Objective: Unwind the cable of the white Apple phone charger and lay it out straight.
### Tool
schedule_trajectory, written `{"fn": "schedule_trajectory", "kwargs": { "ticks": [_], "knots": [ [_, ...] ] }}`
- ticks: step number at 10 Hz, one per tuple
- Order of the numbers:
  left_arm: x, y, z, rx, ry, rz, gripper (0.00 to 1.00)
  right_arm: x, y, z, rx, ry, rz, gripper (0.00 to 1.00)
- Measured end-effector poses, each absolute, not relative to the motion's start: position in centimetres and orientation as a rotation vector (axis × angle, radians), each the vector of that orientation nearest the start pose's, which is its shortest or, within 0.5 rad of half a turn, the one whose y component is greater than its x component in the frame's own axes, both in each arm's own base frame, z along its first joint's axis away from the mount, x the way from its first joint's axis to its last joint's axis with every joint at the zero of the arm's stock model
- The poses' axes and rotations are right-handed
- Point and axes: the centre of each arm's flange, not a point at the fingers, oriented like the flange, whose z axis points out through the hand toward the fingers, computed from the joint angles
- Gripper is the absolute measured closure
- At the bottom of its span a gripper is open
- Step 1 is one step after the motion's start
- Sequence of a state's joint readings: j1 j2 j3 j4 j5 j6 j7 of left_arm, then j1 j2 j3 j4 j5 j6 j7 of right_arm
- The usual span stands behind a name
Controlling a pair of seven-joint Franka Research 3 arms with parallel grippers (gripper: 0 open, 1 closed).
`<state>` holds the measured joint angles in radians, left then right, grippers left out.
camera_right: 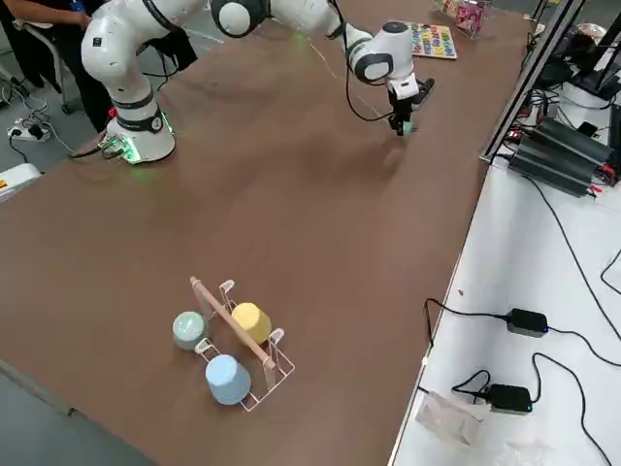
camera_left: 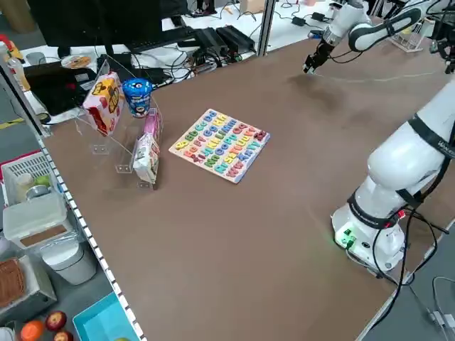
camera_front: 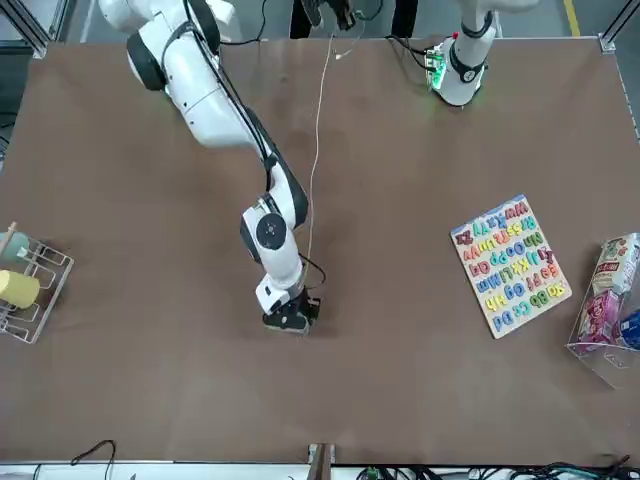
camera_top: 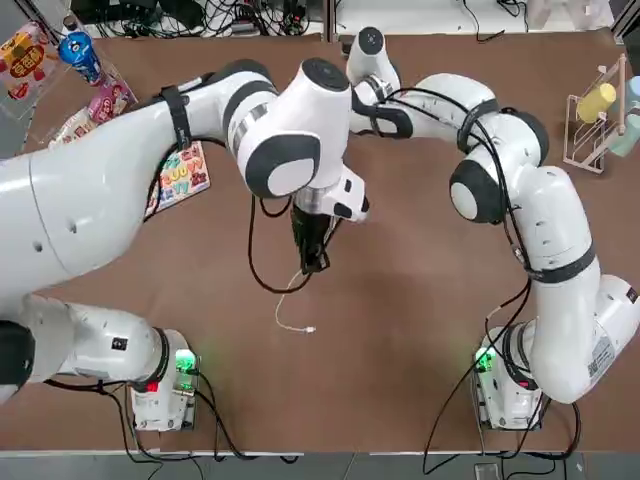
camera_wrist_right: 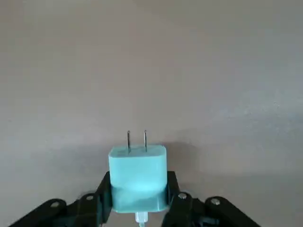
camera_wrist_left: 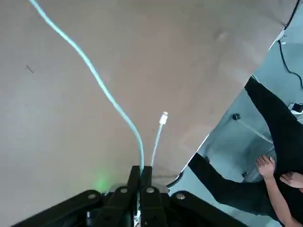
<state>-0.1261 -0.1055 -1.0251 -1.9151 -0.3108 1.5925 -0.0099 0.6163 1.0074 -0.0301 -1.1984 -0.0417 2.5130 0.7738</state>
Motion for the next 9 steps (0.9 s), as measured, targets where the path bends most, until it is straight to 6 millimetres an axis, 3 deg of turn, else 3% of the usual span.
{"fn": "schedule_trajectory", "kwargs": {
  "ticks": [6, 7, 9],
  "knots": [
    [19.4, -48.4, 48.9, -2.713, 1.576, 0.542, 0.96, 64.6, 44.2, 18.0, -2.968, 0.199, -0.389, 0.50],
    [19.7, -48.4, 48.7, -2.710, 1.577, 0.550, 0.96, 64.6, 44.2, 18.0, -2.968, 0.199, -0.389, 0.39],
    [19.9, -48.4, 48.4, -2.710, 1.578, 0.566, 0.96, 64.6, 44.2, 18.1, -2.968, 0.199, -0.389, 0.27]
  ]
}}
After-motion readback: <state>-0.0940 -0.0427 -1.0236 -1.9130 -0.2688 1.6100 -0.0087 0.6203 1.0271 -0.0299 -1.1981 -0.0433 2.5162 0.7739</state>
